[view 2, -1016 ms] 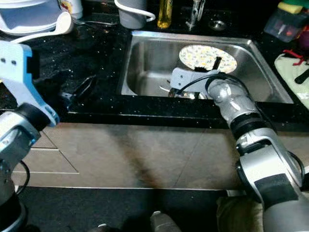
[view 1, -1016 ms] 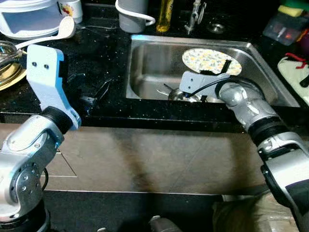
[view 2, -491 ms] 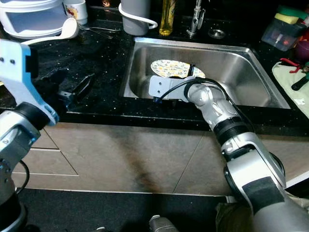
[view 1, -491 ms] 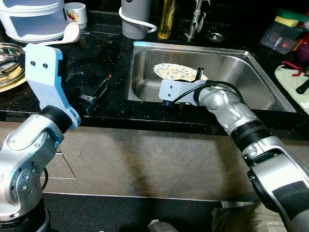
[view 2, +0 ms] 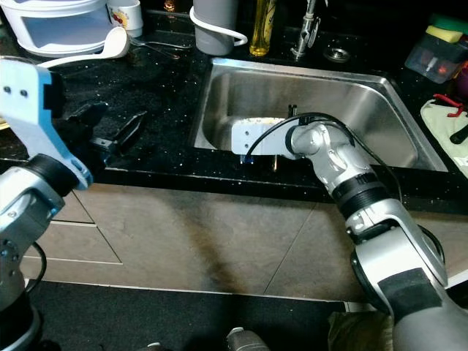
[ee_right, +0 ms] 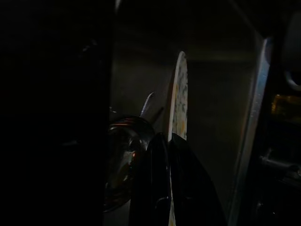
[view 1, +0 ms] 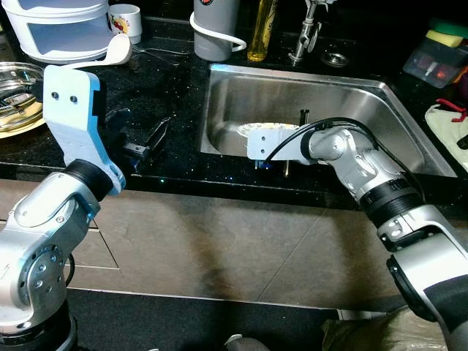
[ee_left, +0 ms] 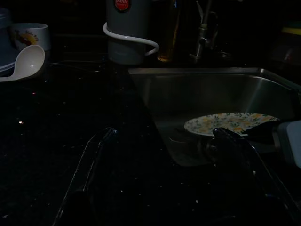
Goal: Kitchen organization
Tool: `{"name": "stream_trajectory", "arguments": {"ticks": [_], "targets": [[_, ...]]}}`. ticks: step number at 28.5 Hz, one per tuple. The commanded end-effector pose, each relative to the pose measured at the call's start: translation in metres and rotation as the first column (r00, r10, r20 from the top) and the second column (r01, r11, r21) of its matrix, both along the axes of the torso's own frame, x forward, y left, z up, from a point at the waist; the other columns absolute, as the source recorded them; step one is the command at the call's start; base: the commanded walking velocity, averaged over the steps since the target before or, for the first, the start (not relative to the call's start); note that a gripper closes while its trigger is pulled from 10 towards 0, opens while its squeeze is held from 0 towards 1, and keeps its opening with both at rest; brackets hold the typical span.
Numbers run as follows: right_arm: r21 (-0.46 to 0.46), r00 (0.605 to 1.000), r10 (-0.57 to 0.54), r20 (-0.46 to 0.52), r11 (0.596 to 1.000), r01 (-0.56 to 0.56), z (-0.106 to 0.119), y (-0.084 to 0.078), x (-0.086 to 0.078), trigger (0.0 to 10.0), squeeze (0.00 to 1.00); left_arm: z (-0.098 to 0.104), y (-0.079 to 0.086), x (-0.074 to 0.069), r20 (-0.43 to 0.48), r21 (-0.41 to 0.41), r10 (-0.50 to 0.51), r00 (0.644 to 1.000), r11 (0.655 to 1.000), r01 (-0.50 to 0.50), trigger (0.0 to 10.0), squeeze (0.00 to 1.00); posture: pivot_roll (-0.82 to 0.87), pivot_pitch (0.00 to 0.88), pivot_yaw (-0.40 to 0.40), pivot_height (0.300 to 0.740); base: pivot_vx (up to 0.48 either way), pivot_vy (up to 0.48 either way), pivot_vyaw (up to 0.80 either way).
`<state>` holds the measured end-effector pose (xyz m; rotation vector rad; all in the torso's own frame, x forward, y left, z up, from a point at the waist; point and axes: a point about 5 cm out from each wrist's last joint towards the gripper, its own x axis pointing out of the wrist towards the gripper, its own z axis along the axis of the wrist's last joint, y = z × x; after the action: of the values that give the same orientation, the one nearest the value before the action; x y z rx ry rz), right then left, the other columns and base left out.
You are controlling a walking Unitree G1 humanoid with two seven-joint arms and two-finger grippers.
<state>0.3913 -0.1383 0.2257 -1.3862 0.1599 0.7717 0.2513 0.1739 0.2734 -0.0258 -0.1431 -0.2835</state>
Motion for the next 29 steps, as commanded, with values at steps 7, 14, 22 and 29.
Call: {"name": "stream_trajectory", "arguments": {"ticks": [7,14,22,29], "targets": [[0.004,0.989,0.026,-0.147,1.0,-0.026,-0.009,0.002,-0.009,10.0,0.0,-0.003,-0.002,0.0,-0.007,-0.009,-0.01,1.0,1.0,0.009,10.0,0.0,0.07,0.064,-0.096,0.732,0.0,0.0,0.0],[0.032,0.982,0.052,-0.183,0.998,-0.047,-0.007,0.013,-0.013,10.0,0.94,-0.003,-0.002,0.0,-0.006,-0.01,-0.006,1.0,1.0,0.005,10.0,0.0,0.07,0.065,-0.098,0.732,0.0,0.0,0.0],[0.171,0.98,0.062,-0.186,0.985,-0.03,0.001,0.018,-0.015,10.0,0.0,-0.003,-0.001,0.0,-0.006,-0.012,0.0,1.0,1.0,0.0,10.0,0.0,0.07,0.069,-0.098,0.732,0.0,0.0,0.0],[0.656,0.965,0.208,-0.16,0.753,-0.054,0.032,0.036,-0.018,10.0,0.0,0.001,0.0,-0.001,0.015,-0.018,0.017,1.0,1.0,-0.017,10.0,0.0,0.08,0.072,-0.097,0.732,0.0,0.0,0.0]]}}
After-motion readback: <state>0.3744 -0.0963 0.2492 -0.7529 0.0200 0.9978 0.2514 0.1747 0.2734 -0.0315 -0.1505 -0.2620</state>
